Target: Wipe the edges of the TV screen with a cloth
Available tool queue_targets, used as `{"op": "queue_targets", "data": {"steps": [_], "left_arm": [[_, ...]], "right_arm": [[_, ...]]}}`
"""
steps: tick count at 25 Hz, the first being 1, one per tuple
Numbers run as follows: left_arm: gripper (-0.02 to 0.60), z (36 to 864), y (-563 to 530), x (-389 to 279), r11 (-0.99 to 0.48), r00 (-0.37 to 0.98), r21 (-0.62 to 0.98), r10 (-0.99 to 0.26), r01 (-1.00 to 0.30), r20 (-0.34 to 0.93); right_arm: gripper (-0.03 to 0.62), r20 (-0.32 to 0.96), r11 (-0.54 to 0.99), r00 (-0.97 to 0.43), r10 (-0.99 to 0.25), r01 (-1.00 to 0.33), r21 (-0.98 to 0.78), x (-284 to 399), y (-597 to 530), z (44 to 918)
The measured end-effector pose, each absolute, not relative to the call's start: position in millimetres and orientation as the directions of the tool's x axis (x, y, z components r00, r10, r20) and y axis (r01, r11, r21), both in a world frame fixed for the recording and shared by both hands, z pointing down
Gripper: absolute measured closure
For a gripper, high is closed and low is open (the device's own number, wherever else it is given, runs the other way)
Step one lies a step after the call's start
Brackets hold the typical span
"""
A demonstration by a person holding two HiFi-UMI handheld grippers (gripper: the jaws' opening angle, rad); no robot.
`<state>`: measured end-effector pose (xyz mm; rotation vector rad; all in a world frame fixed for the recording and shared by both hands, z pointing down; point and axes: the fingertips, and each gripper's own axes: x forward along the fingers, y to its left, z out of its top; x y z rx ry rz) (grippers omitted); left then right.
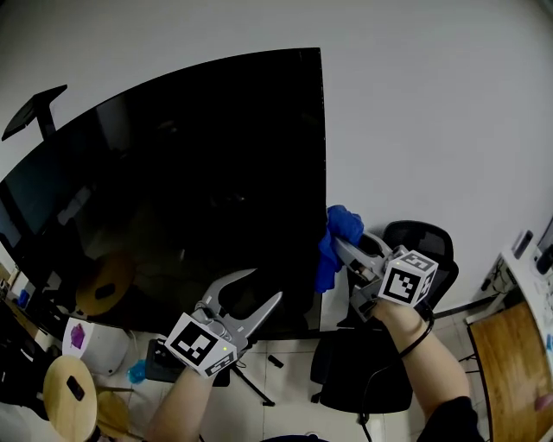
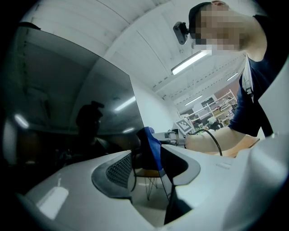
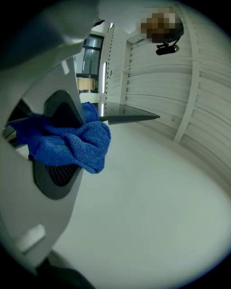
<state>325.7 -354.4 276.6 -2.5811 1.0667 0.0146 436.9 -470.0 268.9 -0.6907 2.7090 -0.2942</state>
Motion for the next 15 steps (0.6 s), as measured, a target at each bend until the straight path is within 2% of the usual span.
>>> {"op": "queue_targets", "data": {"steps": [5,15], "left_arm": [[0.393,328.8,-362.7,328.0,-0.658,0.710,-0.310,-0.699,-0.686,-0.089],[0.393,428.6,-378.4,329.0,-0.687,0.699,-0.196,-0.715,-0.700,0.010]], "right_arm": [[0.385,-0.220,0.836,-0.830,-0.513,-0.425,-0.348,436.3,-475.5,330.7],[0.385,-0.072,0.753,-0.827,-0.558,-0.468,-0.463,439.4,-483.6,458.1]]}}
